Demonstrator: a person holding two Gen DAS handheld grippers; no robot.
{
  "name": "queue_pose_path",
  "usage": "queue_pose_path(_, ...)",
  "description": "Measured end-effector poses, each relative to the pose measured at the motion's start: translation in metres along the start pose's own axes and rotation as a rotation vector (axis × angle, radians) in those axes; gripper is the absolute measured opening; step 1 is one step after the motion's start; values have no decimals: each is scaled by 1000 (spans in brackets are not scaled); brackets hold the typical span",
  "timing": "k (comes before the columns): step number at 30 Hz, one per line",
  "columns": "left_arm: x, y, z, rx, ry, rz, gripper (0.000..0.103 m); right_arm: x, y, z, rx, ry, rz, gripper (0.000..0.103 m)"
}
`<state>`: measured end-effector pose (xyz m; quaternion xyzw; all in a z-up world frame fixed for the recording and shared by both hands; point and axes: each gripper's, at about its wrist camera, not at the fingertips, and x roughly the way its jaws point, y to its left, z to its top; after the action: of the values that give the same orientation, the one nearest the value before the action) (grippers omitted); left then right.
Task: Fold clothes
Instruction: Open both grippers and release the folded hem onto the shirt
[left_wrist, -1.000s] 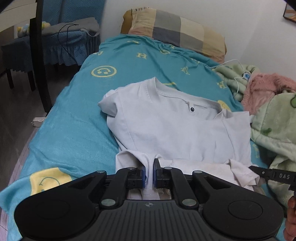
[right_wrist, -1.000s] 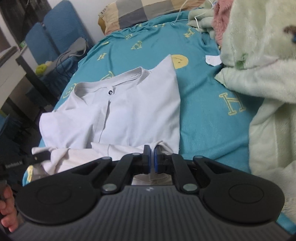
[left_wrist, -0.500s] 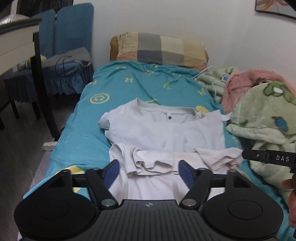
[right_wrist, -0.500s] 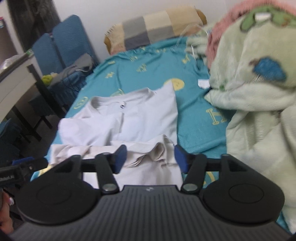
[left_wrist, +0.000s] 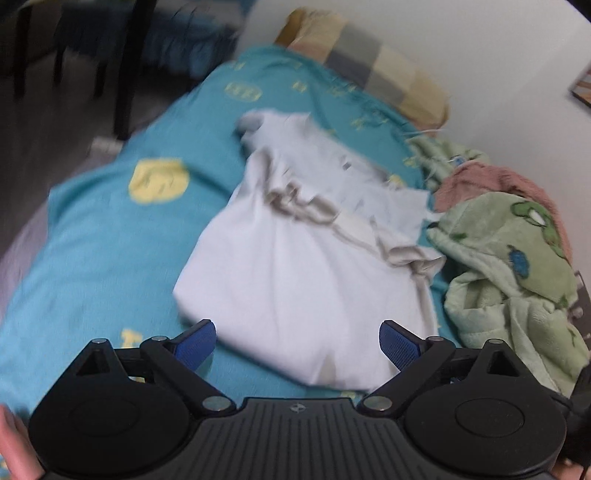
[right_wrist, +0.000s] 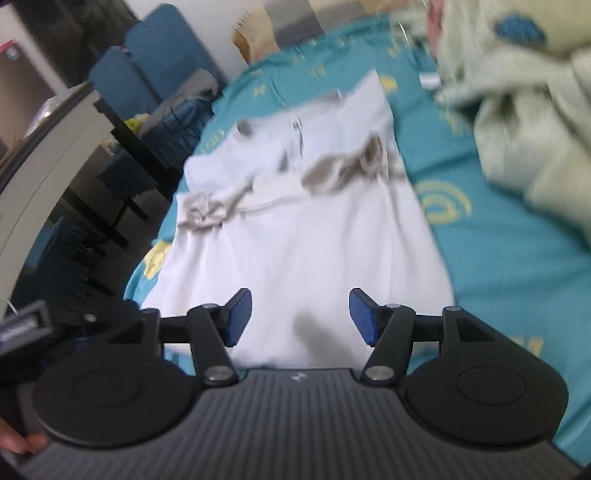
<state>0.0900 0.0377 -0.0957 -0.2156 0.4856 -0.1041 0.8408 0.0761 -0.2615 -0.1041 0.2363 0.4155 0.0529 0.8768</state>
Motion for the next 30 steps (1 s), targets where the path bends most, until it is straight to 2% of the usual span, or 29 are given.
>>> queue_pose_path(6, 32, 32, 0, -223, 112, -58, 96, 10, -8, -12, 148, 64, 62, 61)
queue_pose_path(10, 48, 42, -2, -315, 140, -65, 95, 24, -15, -17, 168, 102, -21, 61)
queue_pose_path(13, 52, 45, -1, -362, 125, -79, 95, 27, -18, -18, 189, 109, -28, 62)
queue_pose_path(15, 52, 48, 1, -388, 111, -91, 94, 26, -21, -19, 222, 109, -16, 62)
queue_pose_path(19, 53, 52, 3, -436, 99, -108, 93, 20, -30, -27, 401, 92, 85, 62)
queue_pose_path(21, 54, 52, 3, -441, 96, -111, 93, 21, -34, -32, 481, 95, 106, 62)
queue_pose_path(26, 56, 48, 5, -425, 95, -109, 93, 26, -34, -50, 579, 118, 85, 62)
queue_pose_path(28, 57, 47, 5, -420, 96, -108, 93, 26, -32, -54, 577, 105, 68, 61)
queue_pose_path(30, 57, 47, 5, -418, 96, -107, 93, 25, -27, -53, 521, 87, 35, 61)
